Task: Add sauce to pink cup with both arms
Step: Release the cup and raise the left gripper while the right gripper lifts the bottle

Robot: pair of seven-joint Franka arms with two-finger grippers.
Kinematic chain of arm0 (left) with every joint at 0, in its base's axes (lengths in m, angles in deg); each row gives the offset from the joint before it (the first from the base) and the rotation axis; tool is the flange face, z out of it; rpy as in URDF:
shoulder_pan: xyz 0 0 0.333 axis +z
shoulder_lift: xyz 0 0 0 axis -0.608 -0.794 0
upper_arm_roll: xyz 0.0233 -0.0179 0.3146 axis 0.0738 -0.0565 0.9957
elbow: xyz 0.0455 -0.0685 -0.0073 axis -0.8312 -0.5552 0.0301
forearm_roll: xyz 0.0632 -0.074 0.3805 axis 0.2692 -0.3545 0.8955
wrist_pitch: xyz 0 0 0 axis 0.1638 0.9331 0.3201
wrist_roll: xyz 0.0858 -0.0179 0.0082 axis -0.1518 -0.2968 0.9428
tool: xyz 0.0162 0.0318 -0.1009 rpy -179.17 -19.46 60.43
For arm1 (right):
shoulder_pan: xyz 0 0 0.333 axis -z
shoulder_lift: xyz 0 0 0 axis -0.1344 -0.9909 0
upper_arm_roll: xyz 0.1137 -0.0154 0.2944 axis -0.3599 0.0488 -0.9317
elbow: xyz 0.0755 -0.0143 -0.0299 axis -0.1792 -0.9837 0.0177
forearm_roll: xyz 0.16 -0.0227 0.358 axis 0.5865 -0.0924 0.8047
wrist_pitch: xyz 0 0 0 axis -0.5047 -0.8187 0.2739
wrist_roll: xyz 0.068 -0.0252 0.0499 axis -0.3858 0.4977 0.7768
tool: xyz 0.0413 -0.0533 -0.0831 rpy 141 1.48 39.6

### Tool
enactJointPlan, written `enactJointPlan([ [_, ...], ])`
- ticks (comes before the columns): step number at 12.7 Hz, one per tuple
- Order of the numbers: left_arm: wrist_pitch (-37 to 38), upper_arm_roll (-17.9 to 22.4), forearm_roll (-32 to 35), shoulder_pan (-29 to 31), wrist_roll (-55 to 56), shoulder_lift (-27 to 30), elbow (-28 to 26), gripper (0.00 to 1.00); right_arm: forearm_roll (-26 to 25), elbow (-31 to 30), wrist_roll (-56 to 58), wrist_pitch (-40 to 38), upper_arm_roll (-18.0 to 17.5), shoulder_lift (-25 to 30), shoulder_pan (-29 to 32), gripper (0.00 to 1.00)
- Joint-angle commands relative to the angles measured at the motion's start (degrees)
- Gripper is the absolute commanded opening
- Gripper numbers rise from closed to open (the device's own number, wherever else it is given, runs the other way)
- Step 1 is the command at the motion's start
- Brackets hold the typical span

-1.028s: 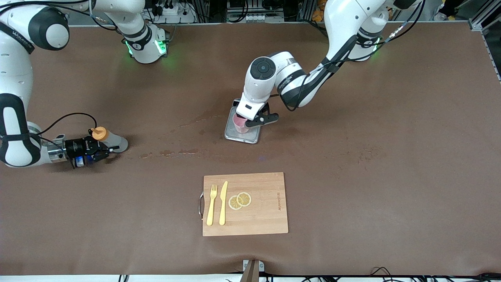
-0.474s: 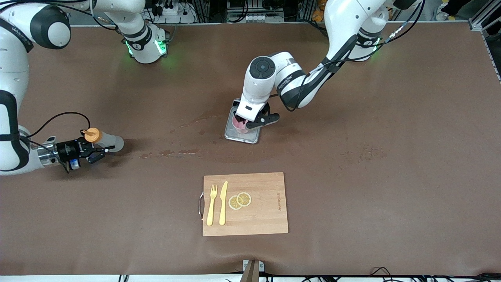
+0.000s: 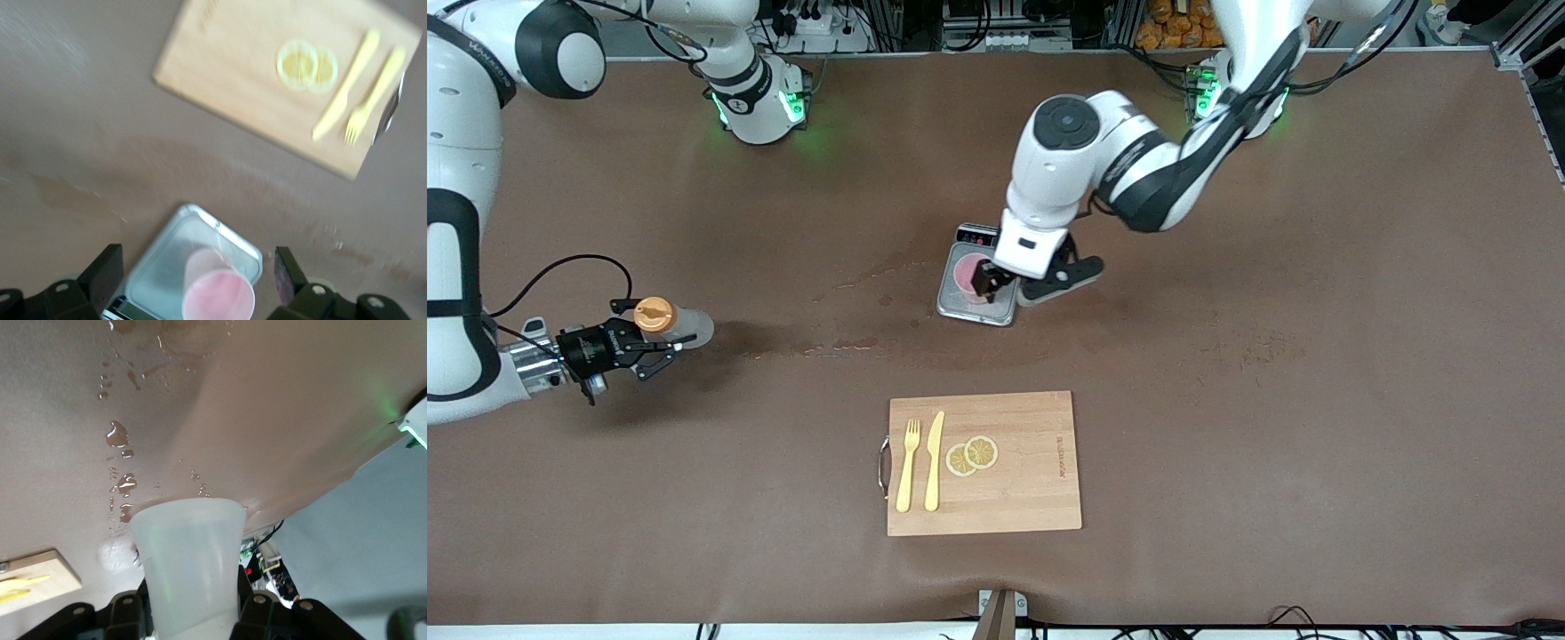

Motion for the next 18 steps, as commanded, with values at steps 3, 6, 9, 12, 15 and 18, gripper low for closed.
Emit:
enactJointPlan([
  [3, 5.9, -0.8, -1.6, 12.2, -7.8, 7.1, 0.5, 1.0, -4.4, 1.6, -10.6, -1.0, 0.5, 4.6, -6.8, 0.13],
  [6, 13.0, -0.7, -4.7, 20.1, -24.0, 10.8, 1.3, 1.0, -4.5, 2.1, -15.9, -0.9, 0.5, 6.1, -9.8, 0.13],
  [9, 22.9, -0.6, -8.7, 27.4, -39.3, 11.0, 7.5, 1.0, -5.3, 3.7, -21.8, -1.0, 0.4, 6.1, -12.7, 0.14],
  [12, 30.8, -0.8, -8.8, 31.3, -46.0, 12.7, 10.2, 1.0, -6.5, 3.8, -27.5, -0.8, 0.5, 7.3, -17.2, 0.14],
  [15, 33.1, 5.4, -10.0, 29.5, -57.8, 15.7, 11.0, 1.0, -10.7, 5.7, -33.8, -0.6, 0.5, 7.4, -22.7, 0.14],
  [18, 37.4, 16.3, -12.0, 23.2, -66.2, 17.4, 10.7, 1.0, -13.0, 7.1, -39.7, -0.6, 0.5, 7.3, -27.6, 0.14],
])
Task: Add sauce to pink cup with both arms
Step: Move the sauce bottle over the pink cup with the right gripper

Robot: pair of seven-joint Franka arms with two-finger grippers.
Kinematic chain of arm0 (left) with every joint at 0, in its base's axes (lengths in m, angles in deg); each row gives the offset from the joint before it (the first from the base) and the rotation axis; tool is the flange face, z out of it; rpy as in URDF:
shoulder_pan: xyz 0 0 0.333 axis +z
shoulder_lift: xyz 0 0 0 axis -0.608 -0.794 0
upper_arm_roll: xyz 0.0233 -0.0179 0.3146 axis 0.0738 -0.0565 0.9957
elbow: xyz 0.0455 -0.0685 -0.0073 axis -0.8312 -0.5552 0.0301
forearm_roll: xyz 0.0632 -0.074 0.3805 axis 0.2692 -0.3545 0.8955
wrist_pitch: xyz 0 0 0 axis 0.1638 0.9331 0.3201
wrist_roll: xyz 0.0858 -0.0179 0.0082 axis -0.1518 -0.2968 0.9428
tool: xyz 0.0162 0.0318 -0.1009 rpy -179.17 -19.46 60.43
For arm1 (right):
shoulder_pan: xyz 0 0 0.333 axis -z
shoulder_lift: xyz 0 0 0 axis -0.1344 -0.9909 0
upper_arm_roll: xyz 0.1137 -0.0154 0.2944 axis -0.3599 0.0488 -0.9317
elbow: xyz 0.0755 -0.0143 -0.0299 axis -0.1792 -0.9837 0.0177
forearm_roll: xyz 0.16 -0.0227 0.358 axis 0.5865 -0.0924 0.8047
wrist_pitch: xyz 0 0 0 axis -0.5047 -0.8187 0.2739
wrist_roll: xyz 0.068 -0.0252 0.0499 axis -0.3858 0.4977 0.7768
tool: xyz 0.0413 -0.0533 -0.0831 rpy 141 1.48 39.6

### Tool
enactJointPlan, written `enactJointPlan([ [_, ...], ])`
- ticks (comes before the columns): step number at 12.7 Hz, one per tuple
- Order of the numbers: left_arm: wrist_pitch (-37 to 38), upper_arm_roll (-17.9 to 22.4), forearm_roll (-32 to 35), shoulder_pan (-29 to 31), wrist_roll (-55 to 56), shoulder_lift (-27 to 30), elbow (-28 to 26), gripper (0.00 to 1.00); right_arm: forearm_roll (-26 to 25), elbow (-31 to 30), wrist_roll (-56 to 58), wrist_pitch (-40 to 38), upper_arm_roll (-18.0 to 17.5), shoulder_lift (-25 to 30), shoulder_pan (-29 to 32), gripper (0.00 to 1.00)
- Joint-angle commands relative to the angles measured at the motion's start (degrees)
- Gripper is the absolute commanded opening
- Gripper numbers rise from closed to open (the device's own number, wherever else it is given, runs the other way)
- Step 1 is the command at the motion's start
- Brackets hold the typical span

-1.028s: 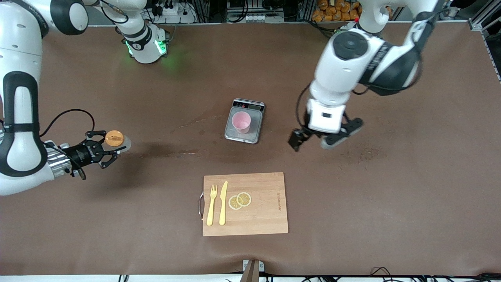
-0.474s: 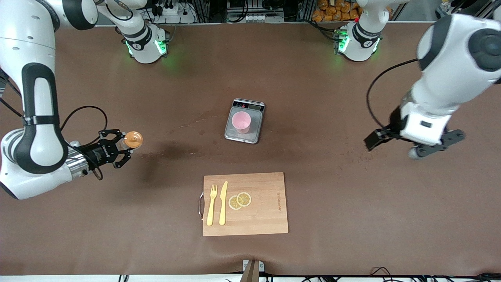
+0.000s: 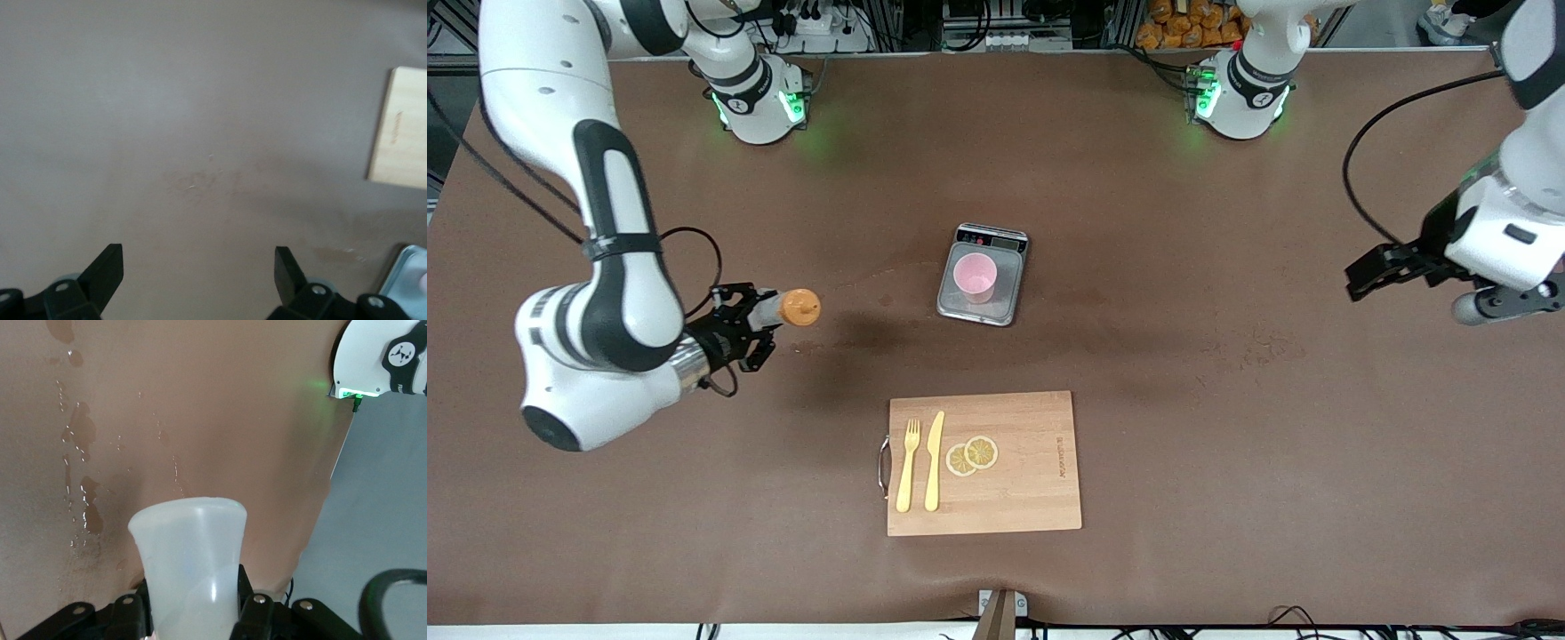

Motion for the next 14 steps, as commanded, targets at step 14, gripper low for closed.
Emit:
enactJointPlan([
  [14, 4.5, 12.4, -4.4, -9.1, -11.3, 6.7, -4.6, 1.0, -20.8, 1.7, -22.8, 1.6, 0.4, -0.4, -20.8, 0.12],
])
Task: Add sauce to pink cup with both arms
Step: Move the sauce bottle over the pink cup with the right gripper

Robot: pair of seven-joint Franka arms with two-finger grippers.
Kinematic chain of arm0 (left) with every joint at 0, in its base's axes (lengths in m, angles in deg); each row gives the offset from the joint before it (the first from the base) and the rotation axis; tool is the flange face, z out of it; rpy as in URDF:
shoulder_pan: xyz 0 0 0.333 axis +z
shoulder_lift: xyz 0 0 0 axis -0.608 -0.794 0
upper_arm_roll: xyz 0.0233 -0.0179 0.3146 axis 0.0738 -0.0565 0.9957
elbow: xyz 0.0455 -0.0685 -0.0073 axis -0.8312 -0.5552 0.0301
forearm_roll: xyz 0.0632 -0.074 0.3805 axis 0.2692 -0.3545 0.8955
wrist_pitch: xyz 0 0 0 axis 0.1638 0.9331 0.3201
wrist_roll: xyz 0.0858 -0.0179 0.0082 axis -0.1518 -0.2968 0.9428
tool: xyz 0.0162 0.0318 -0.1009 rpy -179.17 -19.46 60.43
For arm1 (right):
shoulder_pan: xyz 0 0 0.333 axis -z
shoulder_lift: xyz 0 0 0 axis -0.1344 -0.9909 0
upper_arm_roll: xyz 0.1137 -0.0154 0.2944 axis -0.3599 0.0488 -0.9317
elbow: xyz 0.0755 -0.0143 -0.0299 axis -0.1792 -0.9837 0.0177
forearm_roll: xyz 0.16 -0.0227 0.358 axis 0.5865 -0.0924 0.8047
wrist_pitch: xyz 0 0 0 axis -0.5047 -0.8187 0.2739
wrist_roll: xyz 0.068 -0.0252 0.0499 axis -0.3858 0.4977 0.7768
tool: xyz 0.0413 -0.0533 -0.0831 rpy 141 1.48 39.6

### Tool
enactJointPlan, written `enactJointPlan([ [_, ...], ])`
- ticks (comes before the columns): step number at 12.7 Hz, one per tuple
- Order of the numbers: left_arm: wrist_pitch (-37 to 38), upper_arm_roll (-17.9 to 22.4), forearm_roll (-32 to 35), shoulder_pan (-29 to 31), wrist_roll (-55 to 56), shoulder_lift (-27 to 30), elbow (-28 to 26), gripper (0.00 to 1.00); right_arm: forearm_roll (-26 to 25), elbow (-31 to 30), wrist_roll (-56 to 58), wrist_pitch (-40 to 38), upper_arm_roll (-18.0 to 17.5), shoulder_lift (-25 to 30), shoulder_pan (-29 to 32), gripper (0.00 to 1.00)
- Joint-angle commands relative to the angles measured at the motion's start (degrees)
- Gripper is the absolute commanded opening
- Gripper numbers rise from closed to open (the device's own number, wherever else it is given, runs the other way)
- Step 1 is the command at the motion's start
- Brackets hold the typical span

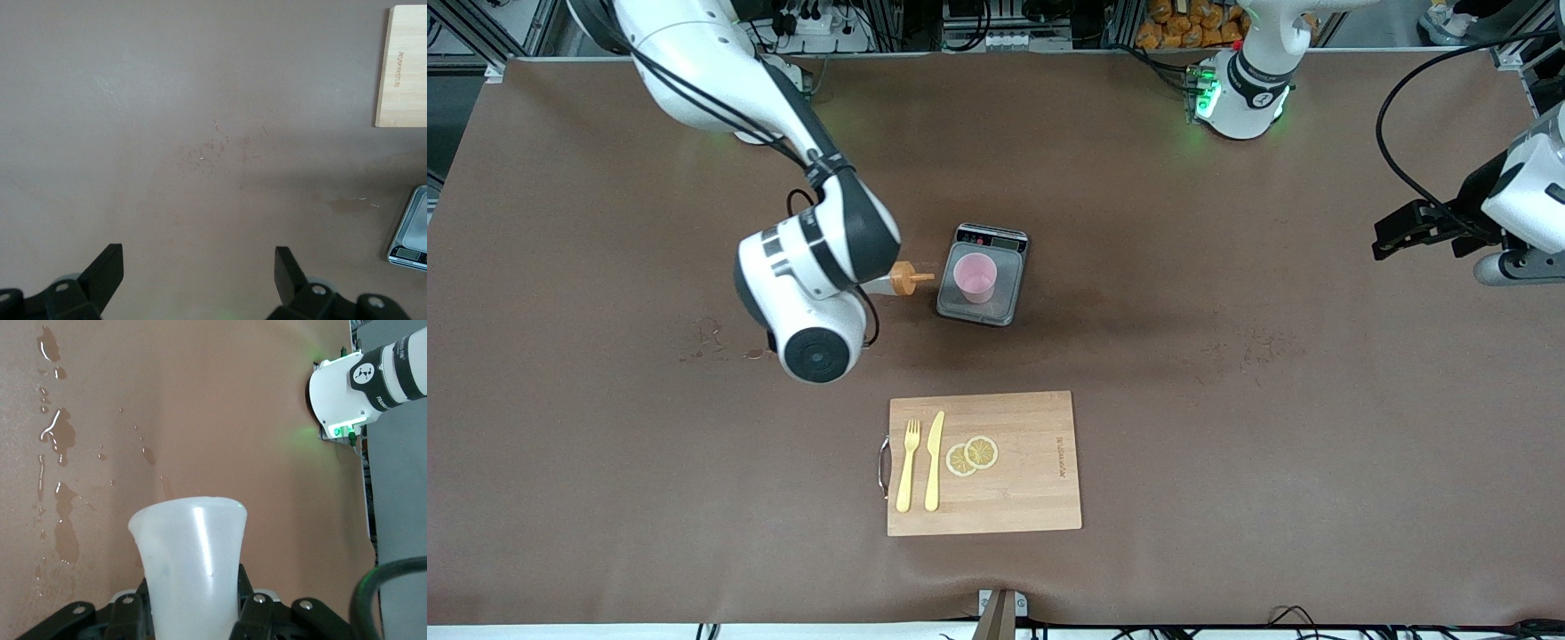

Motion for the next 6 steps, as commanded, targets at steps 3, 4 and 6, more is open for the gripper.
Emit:
enactJointPlan([
  [3, 0.1, 1.1, -0.4, -0.9, -1.2, 2.5, -1.9, 1.0, -7.5, 0.5, -4.3, -0.2, 0.4, -0.1, -2.7, 0.12],
  [4, 0.1, 1.1, -0.4, -0.8, -1.2, 2.3, -1.8, 1.0, -8.5, 0.5, -4.3, -0.3, 0.4, -0.2, -3.1, 0.12],
  [6, -0.5, 0.9, -1.0, -0.4, -1.2, 1.1, -1.6, 1.0, -10.5, 0.5, -4.3, -0.9, 0.4, -0.2, -3.3, 0.12],
])
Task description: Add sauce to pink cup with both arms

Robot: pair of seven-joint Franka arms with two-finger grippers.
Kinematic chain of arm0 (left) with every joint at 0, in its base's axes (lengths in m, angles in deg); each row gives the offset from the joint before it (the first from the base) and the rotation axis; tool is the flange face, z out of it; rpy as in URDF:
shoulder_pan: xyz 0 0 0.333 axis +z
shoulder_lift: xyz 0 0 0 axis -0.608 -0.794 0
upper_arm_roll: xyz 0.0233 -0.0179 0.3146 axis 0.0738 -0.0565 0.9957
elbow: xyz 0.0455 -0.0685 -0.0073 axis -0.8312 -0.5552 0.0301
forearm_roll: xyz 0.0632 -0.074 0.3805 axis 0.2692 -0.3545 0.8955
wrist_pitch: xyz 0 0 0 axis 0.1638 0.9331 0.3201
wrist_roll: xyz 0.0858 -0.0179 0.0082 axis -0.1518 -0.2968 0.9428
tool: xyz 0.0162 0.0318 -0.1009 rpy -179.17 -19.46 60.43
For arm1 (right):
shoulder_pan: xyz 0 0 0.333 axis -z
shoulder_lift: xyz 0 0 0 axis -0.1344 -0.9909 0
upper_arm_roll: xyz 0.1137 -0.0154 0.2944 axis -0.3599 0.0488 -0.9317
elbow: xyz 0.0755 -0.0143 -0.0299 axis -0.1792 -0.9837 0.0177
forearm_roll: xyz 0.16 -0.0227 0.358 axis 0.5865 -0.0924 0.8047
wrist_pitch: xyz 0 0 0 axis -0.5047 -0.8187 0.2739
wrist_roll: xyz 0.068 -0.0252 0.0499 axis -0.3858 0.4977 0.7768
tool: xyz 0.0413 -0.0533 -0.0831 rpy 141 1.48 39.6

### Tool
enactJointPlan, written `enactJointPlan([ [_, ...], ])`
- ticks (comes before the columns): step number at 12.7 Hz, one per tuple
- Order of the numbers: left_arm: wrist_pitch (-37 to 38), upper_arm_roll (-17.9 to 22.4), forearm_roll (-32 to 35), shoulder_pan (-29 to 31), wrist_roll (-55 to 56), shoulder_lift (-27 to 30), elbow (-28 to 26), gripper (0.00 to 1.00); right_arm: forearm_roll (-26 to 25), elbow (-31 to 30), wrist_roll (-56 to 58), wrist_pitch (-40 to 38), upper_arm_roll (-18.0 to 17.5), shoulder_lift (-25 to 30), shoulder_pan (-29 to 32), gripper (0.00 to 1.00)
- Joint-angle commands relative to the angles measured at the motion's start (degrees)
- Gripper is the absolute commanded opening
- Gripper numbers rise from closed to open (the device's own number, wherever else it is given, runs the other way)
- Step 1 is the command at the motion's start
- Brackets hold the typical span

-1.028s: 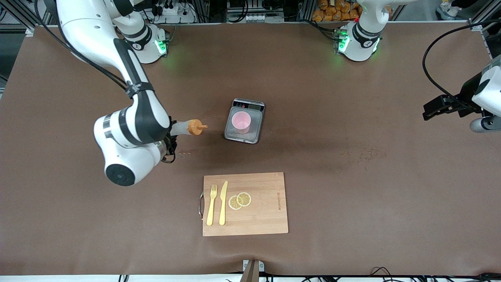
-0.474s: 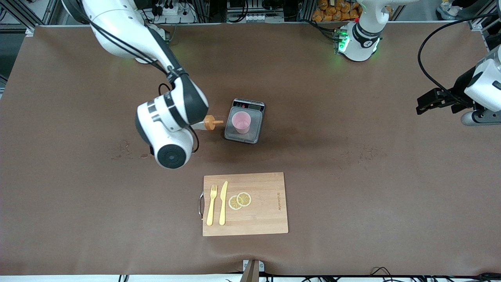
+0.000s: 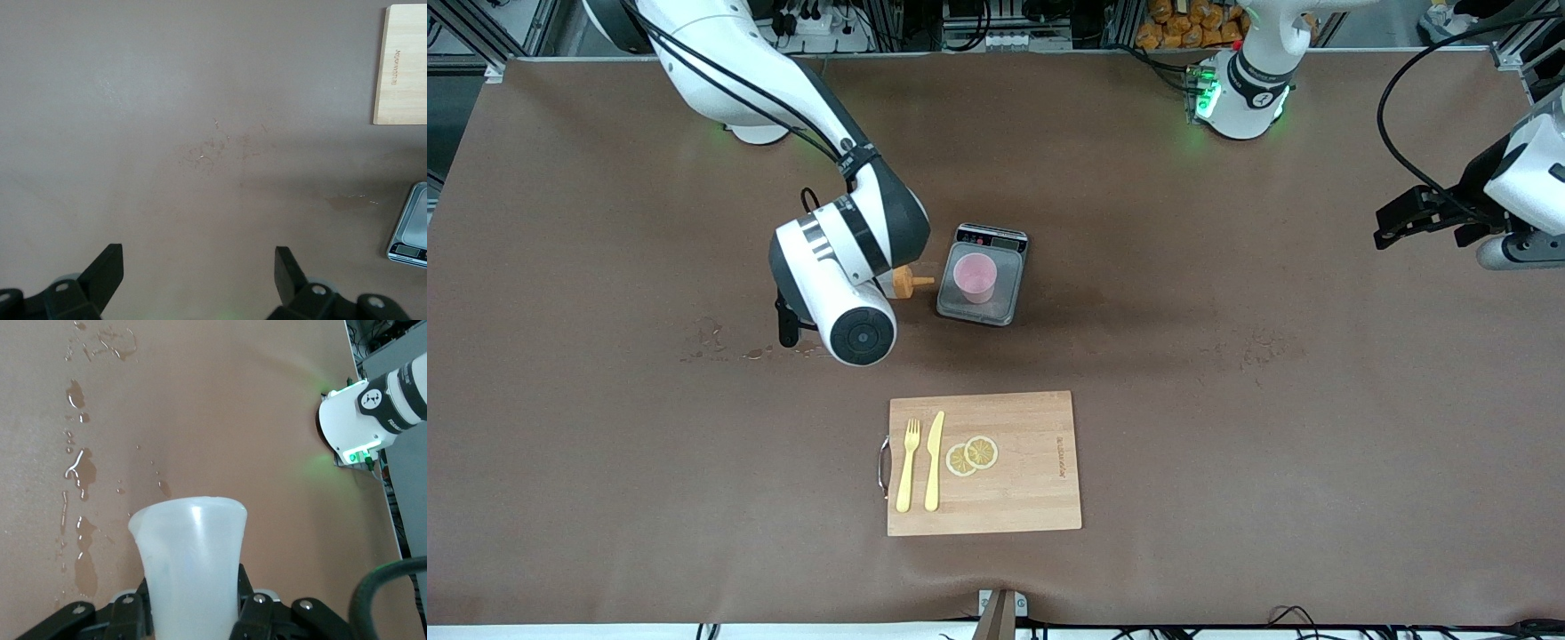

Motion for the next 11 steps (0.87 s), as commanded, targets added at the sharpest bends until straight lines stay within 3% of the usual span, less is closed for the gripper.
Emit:
enactJointPlan([
  [1, -0.6, 0.4, -1.0, -0.4, -1.1, -0.2, -0.8, 1.0, -3.3, 0.5, -1.3, -1.2, 0.4, -0.4, -1.7, 0.11],
  [7, -0.7, 0.5, -1.2, 0.2, -1.1, -0.2, -0.9, 1.0, -4.6, -0.1, -4.6, -1.1, 0.4, -1.8, -5.1, 0.09],
  [11, -0.7, 0.6, -1.3, 0.3, -1.1, 0.1, -0.8, 1.0, -6.8, -0.2, -4.5, -1.1, 0.3, -2.3, -5.5, 0.02],
])
